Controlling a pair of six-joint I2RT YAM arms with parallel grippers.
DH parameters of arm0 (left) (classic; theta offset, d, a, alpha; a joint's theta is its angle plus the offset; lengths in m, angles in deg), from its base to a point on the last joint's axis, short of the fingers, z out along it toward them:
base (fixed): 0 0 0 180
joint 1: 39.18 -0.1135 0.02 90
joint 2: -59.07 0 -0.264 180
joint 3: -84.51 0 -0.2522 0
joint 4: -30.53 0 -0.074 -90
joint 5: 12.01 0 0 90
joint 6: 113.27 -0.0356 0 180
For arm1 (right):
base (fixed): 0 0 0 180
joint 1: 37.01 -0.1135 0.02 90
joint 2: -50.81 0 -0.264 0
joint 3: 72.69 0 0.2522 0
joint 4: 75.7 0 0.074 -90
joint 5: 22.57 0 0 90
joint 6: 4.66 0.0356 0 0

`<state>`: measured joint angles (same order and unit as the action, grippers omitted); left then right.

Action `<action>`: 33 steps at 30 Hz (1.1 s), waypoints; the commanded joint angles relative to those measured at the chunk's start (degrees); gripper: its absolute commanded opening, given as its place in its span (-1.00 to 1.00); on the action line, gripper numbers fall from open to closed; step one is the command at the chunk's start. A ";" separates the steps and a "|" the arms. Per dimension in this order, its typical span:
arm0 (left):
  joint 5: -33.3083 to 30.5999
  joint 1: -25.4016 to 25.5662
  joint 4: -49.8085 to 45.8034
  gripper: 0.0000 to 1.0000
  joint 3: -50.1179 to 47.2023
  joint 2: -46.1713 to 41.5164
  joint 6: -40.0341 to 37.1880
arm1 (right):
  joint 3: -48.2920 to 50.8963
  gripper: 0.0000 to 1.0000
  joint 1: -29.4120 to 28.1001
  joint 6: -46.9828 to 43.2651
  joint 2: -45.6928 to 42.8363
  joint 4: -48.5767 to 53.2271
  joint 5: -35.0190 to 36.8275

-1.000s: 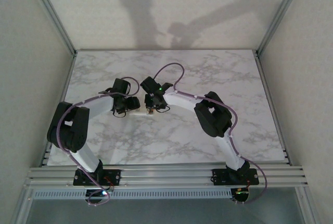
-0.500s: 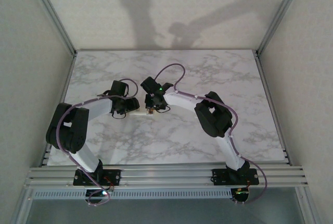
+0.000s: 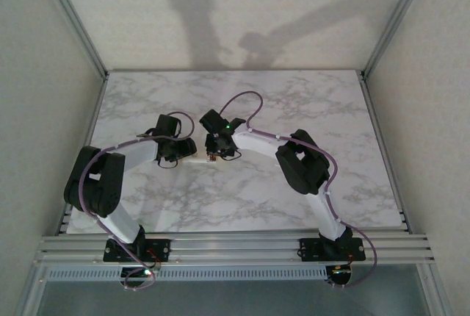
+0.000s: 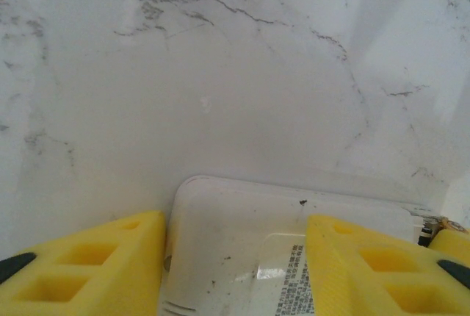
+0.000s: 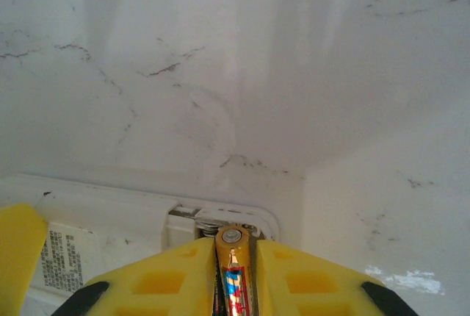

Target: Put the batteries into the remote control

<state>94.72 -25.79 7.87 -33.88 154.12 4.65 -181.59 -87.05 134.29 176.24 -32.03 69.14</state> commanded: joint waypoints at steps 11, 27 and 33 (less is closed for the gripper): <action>2.67 0.50 -1.62 0.03 -0.83 0.29 0.95 | -4.47 -0.45 -0.13 -1.45 -2.94 6.45 1.70; 2.44 0.50 -1.59 0.02 -0.51 0.90 0.65 | -4.52 -0.62 0.84 -1.69 1.41 5.45 0.36; 2.15 0.50 -1.95 0.02 -0.09 1.19 0.47 | -3.74 -0.70 0.67 -1.40 2.09 5.26 -0.38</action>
<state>94.70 -25.79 7.87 -33.85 154.14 4.83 -185.93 -86.48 132.91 176.68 -27.40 68.97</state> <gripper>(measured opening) 0.513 0.154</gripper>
